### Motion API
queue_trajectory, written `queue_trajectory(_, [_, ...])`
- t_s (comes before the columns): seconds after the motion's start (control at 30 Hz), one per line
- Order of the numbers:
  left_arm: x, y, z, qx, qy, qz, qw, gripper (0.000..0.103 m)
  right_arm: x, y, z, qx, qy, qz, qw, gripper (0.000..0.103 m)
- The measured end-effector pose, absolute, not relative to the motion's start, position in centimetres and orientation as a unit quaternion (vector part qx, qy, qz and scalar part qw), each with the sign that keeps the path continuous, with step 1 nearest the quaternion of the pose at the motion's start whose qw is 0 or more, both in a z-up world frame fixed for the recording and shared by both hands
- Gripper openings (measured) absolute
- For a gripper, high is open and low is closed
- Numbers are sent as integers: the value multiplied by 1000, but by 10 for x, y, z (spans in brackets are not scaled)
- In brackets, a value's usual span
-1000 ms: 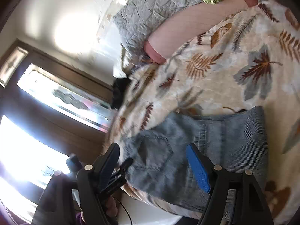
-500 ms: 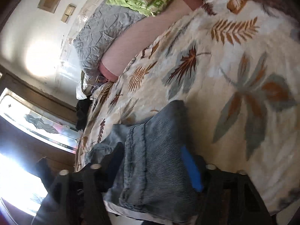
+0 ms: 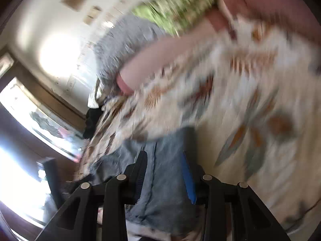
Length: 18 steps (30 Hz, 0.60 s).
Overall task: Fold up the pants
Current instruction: 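Lift the hem with the right tool and fold it over toward the waistband, then lay the hem on the seat and open the right tool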
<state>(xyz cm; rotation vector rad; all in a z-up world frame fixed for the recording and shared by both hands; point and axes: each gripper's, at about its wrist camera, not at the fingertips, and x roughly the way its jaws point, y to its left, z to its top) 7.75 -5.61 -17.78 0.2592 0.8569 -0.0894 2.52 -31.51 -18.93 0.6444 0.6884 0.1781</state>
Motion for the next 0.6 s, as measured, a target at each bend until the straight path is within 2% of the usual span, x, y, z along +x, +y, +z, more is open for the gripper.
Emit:
queue_trajectory(0.23, [36, -64, -134, 113, 359, -70, 924, 86, 0, -302, -168, 238, 287, 79, 925, 38])
queue_trajectory(0.37, [21, -62, -123, 120, 347, -67, 928, 86, -9, -289, -164, 206, 282, 72, 934, 49])
queue_trajectory(0.6, [17, -38, -116, 111, 335, -35, 935, 86, -19, -260, -164, 174, 285, 81, 939, 49])
